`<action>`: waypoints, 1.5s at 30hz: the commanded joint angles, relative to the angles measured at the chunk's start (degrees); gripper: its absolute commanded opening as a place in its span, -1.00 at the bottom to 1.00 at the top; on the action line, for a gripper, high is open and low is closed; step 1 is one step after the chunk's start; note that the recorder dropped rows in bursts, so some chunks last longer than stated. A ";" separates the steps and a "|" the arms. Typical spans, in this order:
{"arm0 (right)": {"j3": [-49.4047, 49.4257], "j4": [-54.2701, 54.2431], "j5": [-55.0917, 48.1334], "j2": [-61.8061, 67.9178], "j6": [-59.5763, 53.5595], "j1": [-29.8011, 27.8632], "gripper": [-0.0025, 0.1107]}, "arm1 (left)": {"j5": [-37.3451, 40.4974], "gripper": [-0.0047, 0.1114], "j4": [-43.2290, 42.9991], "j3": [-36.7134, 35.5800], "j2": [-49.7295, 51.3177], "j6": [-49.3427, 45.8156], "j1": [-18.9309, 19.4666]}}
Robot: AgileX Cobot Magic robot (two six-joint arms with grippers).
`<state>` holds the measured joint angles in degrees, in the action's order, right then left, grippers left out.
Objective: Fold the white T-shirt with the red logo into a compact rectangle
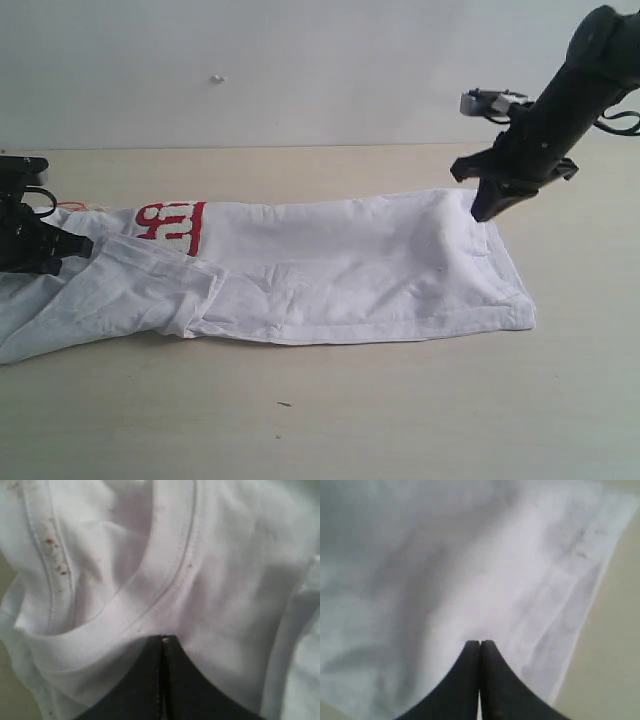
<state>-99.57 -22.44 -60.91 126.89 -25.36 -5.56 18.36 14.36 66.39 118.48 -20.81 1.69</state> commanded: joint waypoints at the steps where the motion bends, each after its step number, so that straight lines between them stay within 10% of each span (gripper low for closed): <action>1: 0.56 -8.83 0.32 -1.04 -5.06 2.14 -0.96 | 0.61 -0.92 -0.32 -0.25 -0.47 0.11 -0.88; 16: 2.02 28.09 3.70 4.54 17.03 10.21 -0.96 | 0.83 -0.92 -1.18 -0.25 -0.52 -0.14 -2.42; 45: 11.62 28.01 5.37 5.02 16.68 6.10 -0.96 | 4.56 -0.92 -6.03 -0.25 -1.56 0.35 -3.04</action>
<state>-90.43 4.19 -54.45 129.45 -8.33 1.34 22.12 9.08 66.39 117.66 -20.83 -0.87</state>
